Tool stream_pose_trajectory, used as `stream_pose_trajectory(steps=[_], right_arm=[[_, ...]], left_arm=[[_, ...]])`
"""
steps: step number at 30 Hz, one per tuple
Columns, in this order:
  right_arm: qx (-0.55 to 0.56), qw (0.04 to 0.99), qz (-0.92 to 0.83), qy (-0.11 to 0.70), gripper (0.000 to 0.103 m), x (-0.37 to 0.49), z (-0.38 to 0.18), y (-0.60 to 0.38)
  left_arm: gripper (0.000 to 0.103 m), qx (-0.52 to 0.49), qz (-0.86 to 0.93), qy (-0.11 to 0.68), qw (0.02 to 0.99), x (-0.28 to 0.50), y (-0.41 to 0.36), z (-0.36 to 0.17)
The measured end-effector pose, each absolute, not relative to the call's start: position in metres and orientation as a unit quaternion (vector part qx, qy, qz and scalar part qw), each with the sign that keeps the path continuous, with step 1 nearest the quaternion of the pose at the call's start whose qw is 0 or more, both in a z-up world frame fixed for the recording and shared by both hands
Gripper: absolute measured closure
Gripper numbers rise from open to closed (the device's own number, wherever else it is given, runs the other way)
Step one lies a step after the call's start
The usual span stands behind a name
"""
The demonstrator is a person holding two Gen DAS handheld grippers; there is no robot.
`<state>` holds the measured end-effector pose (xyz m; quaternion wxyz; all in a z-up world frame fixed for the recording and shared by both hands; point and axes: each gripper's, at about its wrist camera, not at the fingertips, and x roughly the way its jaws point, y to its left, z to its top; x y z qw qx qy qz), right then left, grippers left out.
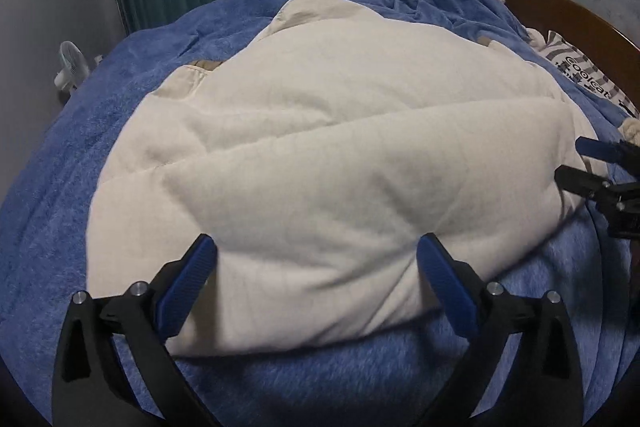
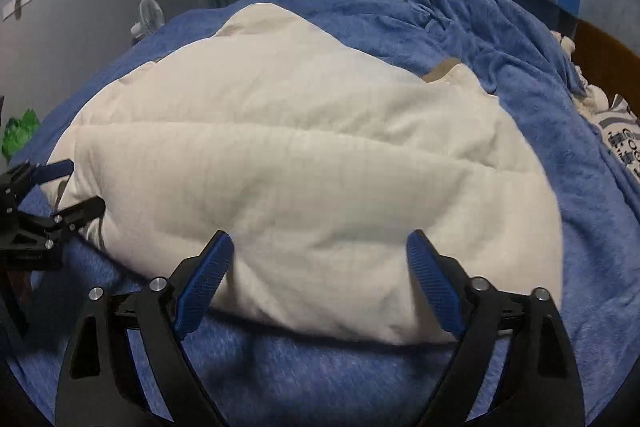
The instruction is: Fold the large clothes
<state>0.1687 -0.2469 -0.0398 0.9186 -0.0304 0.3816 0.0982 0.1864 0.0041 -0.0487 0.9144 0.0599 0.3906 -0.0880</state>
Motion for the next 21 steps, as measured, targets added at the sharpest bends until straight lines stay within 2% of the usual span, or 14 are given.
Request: stream_pose_trajectory(steps=[10,16,21], right_arm=[[-0.004,0.918,0.095,0.385,0.014,0.227,-0.028,-0.242],[0.002,0.911,0.081,0.405,0.014,0.272,-0.027,-0.240],[0.003,0.898,0.071,0.435,0.014,0.315,-0.027,-0.239]], left_arm=[[0.006,0.015,-0.085,0.387,0.918,0.231,-0.001,-0.031],[0.006,-0.024,-0.069,0.425,0.902,0.283,0.003,-0.031],[0.006,-0.014,-0.059,0.462,0.885,0.330,0.000,-0.029]])
